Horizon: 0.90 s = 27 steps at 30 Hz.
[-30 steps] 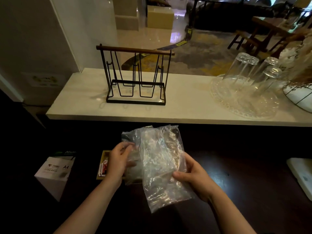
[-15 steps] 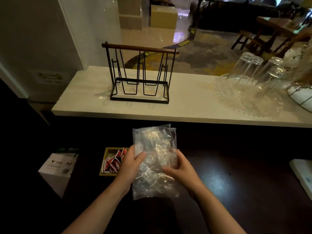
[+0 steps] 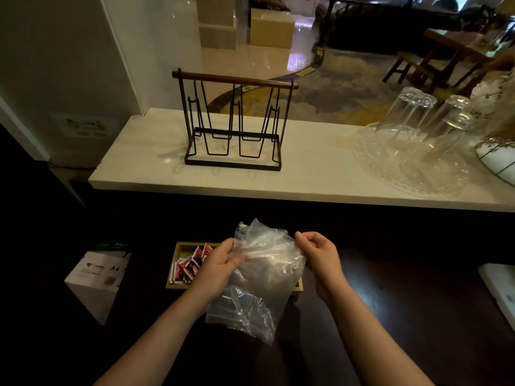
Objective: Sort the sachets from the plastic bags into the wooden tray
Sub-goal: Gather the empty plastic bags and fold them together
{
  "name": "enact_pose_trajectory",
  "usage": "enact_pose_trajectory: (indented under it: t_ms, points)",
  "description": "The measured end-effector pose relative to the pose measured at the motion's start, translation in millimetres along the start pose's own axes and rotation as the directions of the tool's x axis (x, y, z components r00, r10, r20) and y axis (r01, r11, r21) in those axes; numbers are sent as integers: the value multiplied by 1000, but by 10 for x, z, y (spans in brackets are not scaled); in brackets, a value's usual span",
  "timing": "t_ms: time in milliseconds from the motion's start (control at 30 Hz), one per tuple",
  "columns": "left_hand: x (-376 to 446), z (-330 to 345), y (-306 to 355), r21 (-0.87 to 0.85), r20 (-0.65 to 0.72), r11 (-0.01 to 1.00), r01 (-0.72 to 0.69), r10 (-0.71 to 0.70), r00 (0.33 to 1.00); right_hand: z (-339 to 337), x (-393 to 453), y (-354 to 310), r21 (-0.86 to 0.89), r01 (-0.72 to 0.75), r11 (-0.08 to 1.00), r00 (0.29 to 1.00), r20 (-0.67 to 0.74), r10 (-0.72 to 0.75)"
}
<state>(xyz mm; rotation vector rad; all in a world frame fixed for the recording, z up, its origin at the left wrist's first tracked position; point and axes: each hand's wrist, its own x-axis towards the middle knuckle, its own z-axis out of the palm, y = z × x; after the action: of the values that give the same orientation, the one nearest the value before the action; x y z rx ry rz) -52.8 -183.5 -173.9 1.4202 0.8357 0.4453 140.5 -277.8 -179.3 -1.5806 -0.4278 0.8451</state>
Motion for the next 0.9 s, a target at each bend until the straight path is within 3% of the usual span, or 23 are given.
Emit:
enact_pose_trajectory:
  t_ms: [67, 133, 233, 300, 333, 433, 567, 667, 900]
  points:
    - [-4, -9, 0, 48, 10, 999, 1, -1, 1000, -50, 54, 43, -146, 50, 988, 989, -130, -70]
    - [0, -30, -16, 97, 20, 995, 2, -4, 1000, -53, 70, -22, -383, 186, 905, 949, -170, -266]
    - [11, -41, -12, 107, 44, 994, 14, -19, 999, 71, -28, -273, -398, 490, 775, 870, 177, -459]
    - [-13, -14, 27, 90, 76, 996, 20, -27, 997, 180, -58, -335, -474, 564, 676, 820, 415, -393]
    - [-23, 5, 36, 87, 98, 996, 19, -27, 995, 232, -51, -334, -534, 571, 624, 814, 469, -344]
    - [-53, 60, 45, 106, 138, 994, 9, -24, 990, 331, -10, -326, -595, 517, 615, 847, 458, -269]
    - [-80, 78, 25, 93, 175, 995, 41, -57, 983, 349, 36, -371, -432, 511, 744, 828, 479, -291]
    - [-83, 52, 21, 108, 207, 992, 59, -81, 975, 346, 43, -394, -326, 424, 845, 861, 436, -263]
    - [-92, 77, 84, 103, 260, 992, 71, -96, 961, 401, 4, -296, -534, 470, 703, 826, 547, -136]
